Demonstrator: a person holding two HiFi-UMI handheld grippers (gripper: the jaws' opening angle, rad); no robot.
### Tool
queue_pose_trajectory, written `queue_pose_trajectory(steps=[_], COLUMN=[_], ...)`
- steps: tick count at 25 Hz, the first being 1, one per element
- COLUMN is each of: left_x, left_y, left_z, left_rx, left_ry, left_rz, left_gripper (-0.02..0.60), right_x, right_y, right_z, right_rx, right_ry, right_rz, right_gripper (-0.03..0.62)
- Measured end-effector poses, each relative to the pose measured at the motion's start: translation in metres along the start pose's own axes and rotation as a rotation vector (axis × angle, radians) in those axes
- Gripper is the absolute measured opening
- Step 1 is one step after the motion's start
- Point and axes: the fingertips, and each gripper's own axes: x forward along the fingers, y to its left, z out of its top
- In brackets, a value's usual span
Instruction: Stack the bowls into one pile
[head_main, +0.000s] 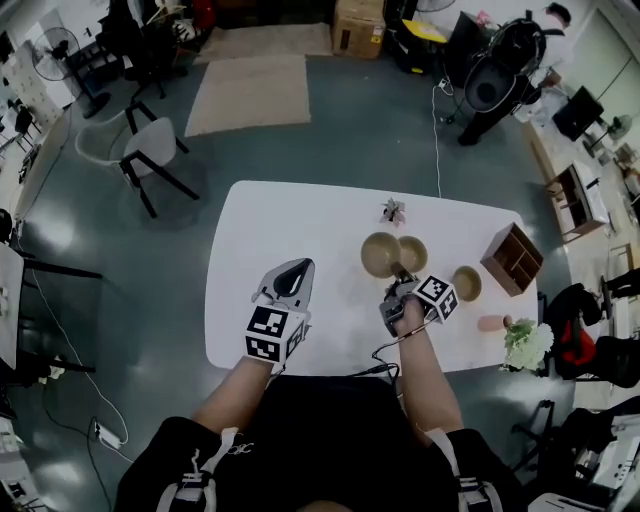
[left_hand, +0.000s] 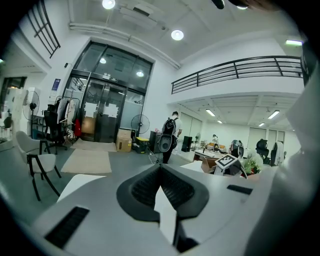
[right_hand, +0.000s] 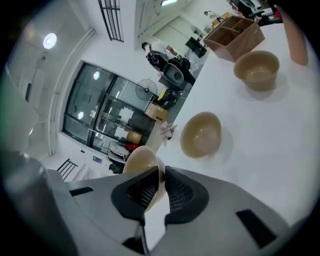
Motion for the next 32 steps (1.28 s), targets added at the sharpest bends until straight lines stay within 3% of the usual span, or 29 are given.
queue_pose_trajectory(steps=[10, 22, 26, 30, 32], left_x=[0.033, 0.048, 0.046, 0.045, 0.046], left_y=[-0.036, -0.041, -0.038, -0.041, -0.043], left_z=[-0.002, -0.004, -0.007, -0.008, -0.008], left_rx=[0.025, 0.031, 0.025, 0.026, 0.028], left_ry=[0.02, 0.051, 0.058, 0.06, 0.061], left_rz=[-0.077, -0.061, -0.049, -0.055, -0.061], left_gripper=[0.012, 0.012, 0.012, 0.012, 0.012], right_x=[-0.032, -0.003, 0.004, 0.003, 0.0], right_y=[-0.037, -0.084, -0.085, -0.082, -0.073], right_z=[0.094, 0.103, 0.103, 0.106, 0.11], right_rx=[-0.007, -0.019, -0.161, -0.402, -0.524], right_ry=[-0.198, -0.159, -0.155, -0.151, -0.175], right_rz=[-0.134, -0.296, -0.361, -0.447, -0.457], right_gripper=[0.051, 0.057, 0.075, 0.084, 0.13])
